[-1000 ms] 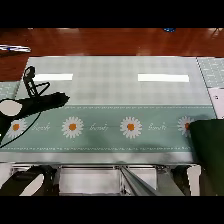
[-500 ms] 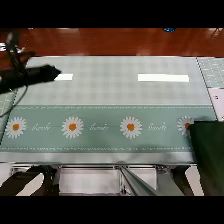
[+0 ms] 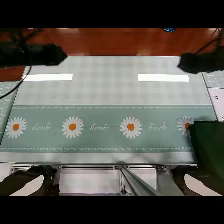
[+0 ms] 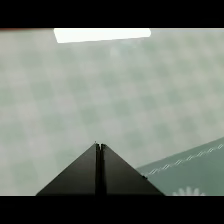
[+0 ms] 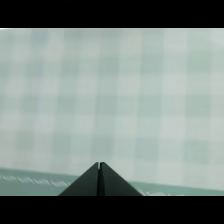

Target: Fold the shirts.

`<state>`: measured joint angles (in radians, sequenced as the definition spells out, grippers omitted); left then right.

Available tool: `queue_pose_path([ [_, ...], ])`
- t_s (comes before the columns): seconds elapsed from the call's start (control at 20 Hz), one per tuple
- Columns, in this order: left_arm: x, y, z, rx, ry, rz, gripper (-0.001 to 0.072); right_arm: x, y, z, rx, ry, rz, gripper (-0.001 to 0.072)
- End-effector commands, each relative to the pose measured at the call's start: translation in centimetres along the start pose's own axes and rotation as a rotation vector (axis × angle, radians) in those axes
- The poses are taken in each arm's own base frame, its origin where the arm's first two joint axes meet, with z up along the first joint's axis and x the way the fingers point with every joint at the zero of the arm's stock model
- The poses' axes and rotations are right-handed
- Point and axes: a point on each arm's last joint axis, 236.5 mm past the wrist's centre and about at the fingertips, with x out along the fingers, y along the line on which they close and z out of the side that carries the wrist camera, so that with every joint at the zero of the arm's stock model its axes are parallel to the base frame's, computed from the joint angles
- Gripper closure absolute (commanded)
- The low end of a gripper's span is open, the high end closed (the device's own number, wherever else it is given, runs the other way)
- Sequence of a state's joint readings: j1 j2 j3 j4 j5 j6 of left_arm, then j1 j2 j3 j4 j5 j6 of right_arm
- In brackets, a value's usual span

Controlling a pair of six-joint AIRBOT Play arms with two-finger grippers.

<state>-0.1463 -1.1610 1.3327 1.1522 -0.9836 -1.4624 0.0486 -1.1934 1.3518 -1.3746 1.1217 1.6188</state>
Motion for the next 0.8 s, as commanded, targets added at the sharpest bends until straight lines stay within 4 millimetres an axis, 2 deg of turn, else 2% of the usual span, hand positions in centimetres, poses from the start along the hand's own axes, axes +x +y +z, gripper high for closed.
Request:
queue_pose_path([
  [0.0,4.1,4.8,-5.8,-0.086,0.253,0.141,0.0678,6.2,-1.2,-4.4,-0.099,0.222,-0.199,0.0691],
  [0.1,5.1,5.6,-7.7,-0.105,0.334,0.149,0.0678,7.0,-1.4,-4.8,-0.096,0.244,-0.205,0.0691],
  [0.3,5.1,5.4,-9.7,-0.114,0.423,0.144,0.0678,6.4,-1.3,-4.9,-0.093,0.247,-0.202,0.0691],
  [0.75,5.1,5.4,-9.8,-0.115,0.429,0.144,0.0678,6.5,-1.3,-4.9,-0.093,0.246,-0.202,0.0691],
])
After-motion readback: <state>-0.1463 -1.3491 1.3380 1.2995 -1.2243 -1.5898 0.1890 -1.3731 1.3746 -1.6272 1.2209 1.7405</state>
